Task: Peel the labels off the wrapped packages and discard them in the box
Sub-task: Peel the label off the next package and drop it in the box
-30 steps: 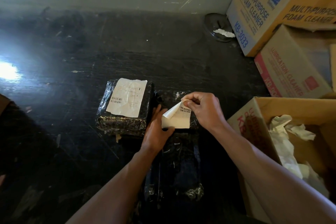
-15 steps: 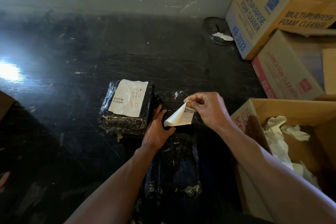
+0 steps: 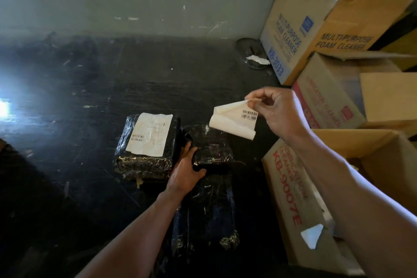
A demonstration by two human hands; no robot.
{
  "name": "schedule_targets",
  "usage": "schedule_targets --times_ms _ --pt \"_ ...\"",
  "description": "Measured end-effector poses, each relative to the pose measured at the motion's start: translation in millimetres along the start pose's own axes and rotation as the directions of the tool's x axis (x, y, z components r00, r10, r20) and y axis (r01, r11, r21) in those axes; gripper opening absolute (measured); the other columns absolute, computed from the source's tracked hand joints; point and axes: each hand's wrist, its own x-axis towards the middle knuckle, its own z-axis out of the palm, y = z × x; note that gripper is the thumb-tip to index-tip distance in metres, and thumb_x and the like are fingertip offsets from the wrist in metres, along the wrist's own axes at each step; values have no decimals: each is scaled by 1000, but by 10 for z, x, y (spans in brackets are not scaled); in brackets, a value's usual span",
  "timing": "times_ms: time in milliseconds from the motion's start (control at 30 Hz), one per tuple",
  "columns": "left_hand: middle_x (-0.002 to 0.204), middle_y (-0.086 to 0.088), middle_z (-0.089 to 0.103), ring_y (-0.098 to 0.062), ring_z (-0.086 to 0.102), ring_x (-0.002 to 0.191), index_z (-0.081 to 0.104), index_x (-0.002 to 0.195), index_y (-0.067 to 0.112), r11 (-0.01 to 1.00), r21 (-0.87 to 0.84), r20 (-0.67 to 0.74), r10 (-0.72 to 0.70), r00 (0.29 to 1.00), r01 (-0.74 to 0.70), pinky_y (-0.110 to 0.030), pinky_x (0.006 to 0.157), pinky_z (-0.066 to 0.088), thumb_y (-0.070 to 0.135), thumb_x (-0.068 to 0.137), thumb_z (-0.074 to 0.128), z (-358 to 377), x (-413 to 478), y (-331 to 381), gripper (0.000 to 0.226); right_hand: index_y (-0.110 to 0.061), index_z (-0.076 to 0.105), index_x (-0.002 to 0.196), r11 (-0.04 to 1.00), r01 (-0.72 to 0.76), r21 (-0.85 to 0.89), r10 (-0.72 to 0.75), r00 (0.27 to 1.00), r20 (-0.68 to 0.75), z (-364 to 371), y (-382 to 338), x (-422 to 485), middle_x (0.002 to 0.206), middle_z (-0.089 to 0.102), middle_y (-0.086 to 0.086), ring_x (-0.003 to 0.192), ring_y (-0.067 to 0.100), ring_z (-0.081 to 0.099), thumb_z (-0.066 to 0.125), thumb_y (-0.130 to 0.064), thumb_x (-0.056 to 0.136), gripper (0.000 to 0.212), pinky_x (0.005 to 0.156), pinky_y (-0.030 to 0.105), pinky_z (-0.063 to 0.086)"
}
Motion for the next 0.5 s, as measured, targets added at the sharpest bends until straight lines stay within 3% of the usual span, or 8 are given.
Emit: schedule_targets --times_ms 167,300,500 --pt "162 3 27 -20 36 144 38 152 17 997 -34 -39 -73 997 71 -32 115 30 32 84 77 -101 -61 227 80 -29 75 96 993 -107 -45 101 988 -121 -321 182 -157 94 72 -13 88 0 67 77 -11 85 21 72 16 50" --pt "149 0 49 -19 47 134 40 149 24 992 -118 -55 -43 998 36 -34 111 38 36 84 75 -118 -183 539 75 -24 74 109 982 -154 -112 130 972 -198 -681 318 -330 90 71 -11 83 0 65 79 -11 83 29 76 16 48" --pt "159 6 33 -12 31 145 32 153 30 969 -164 80 199 977 -184 -38 117 32 44 90 67 82 -498 1389 74 -14 76 92 938 -336 -90 279 882 -380 -1295 538 -661 100 70 1 98 15 61 75 -11 84 8 62 13 38"
